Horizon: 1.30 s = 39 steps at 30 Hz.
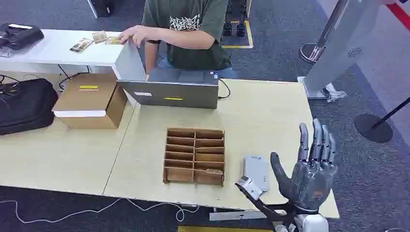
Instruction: Pass the card to the sensor for recognition and then transmit it.
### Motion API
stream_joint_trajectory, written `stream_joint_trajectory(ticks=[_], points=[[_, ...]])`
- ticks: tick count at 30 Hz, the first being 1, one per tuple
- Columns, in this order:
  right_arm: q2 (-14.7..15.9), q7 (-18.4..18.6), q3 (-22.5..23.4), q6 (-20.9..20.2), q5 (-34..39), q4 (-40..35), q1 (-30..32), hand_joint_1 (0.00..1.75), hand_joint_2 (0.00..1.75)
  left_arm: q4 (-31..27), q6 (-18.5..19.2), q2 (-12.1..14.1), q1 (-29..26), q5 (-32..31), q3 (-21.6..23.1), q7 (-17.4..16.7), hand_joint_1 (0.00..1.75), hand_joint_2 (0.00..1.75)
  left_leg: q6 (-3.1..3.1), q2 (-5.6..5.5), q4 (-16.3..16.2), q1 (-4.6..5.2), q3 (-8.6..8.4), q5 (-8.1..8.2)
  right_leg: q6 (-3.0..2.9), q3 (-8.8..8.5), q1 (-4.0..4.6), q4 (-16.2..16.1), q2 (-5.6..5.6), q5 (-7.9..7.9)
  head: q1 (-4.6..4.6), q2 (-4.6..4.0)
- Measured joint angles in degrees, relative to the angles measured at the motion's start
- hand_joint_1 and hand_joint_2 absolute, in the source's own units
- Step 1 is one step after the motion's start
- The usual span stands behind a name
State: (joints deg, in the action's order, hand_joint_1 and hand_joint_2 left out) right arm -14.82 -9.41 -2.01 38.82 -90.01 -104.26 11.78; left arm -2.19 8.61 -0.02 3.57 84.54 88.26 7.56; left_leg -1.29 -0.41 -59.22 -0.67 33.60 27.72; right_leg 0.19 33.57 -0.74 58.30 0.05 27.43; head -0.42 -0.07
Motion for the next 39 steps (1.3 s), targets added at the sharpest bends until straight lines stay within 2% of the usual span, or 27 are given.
stream_joint_trajectory(ticks=[4, 5, 9, 11, 15, 23, 28, 33, 39], points=[[0.50, 5.22, -2.43, 0.00, 0.29, -0.24, -0.42, 0.00, 1.75, 0.02, 0.11, 0.00, -0.01, 0.66, 0.00, 0.00, 0.00, 0.00, 0.00, 0.00, 0.00, 0.01, 0.00, 0.00, 0.00, 0.00, 0.00, 0.00, 0.00, 0.00, 0.00, 0.00], [0.61, 5.24, -2.94, 0.02, 1.37, -0.24, -0.53, 0.00, 1.75, 0.02, 0.15, 0.00, -0.02, 0.92, 0.00, 0.00, 0.00, 0.00, 0.00, 0.00, 0.00, 0.01, 0.00, 0.00, 0.00, 0.00, 0.00, 0.00, 0.00, 0.00, 0.00, 0.00], [0.59, 1.62, -3.12, 0.00, 5.16, -0.24, -0.57, 0.00, 1.75, 0.02, 0.26, -0.07, -0.09, 1.33, 0.00, 0.00, 0.00, 0.00, 0.00, 0.00, 0.00, 0.01, 0.01, 0.00, 0.00, 0.00, 0.00, -0.01, 0.00, 0.00, 0.00, 0.00], [0.50, -1.07, -2.73, 0.00, 6.10, -0.24, -0.51, 0.00, 1.75, 0.02, 0.28, -0.07, -0.08, 1.33, 0.00, 0.00, 0.00, 0.00, 0.00, 0.00, 0.00, 0.01, 0.01, 0.00, 0.00, 0.00, 0.00, -0.01, 0.00, 0.00, 0.00, 0.00], [0.22, -4.03, -1.59, 0.00, 6.67, -0.24, -0.31, 0.00, 1.75, 0.02, 0.35, -0.04, -0.09, 1.33, 0.00, 0.00, 0.00, 0.00, 0.00, -0.01, 0.00, 0.01, 0.01, 0.00, 0.00, 0.00, 0.00, -0.01, -0.01, 0.00, 0.00, -0.02], [-0.09, -8.29, 0.77, 0.00, 7.96, 0.72, -0.35, 0.00, 1.75, 0.02, 0.37, 0.00, -0.08, 0.81, 0.00, 0.00, 0.00, 0.00, 0.00, -0.02, 0.00, 0.01, 0.05, 0.00, 0.00, -0.02, 0.00, 0.00, -0.02, 0.00, 0.00, 0.00], [0.02, -10.54, 2.65, 0.00, 9.09, 4.66, -4.61, 0.00, 1.75, 0.00, 0.37, 0.33, 0.12, -1.01, 0.00, 0.00, 0.00, 0.00, 0.02, -0.02, 0.01, 0.01, 0.05, -0.02, 0.00, -0.05, 0.00, 0.00, -0.02, -0.01, 0.04, 0.00], [0.74, -9.05, 5.40, 0.00, 7.54, 12.86, -13.96, 0.00, 1.75, 0.00, 0.37, 1.01, 0.48, -3.98, 0.00, -0.26, 0.00, 0.00, -0.01, 0.04, 0.00, 0.01, -0.05, -0.10, 0.01, -0.07, 0.00, 0.02, 0.03, -0.10, 0.00, 0.00], [1.09, -0.63, 7.57, 0.00, 2.14, 23.28, -26.72, 0.00, 1.75, -0.28, 0.15, 2.12, 1.02, -7.94, 0.00, -0.96, 0.00, 0.00, -0.05, 0.04, -0.01, 0.00, -0.07, -0.23, -0.02, -0.02, 0.00, 0.03, 0.05, -0.18, 0.00, -0.02]])
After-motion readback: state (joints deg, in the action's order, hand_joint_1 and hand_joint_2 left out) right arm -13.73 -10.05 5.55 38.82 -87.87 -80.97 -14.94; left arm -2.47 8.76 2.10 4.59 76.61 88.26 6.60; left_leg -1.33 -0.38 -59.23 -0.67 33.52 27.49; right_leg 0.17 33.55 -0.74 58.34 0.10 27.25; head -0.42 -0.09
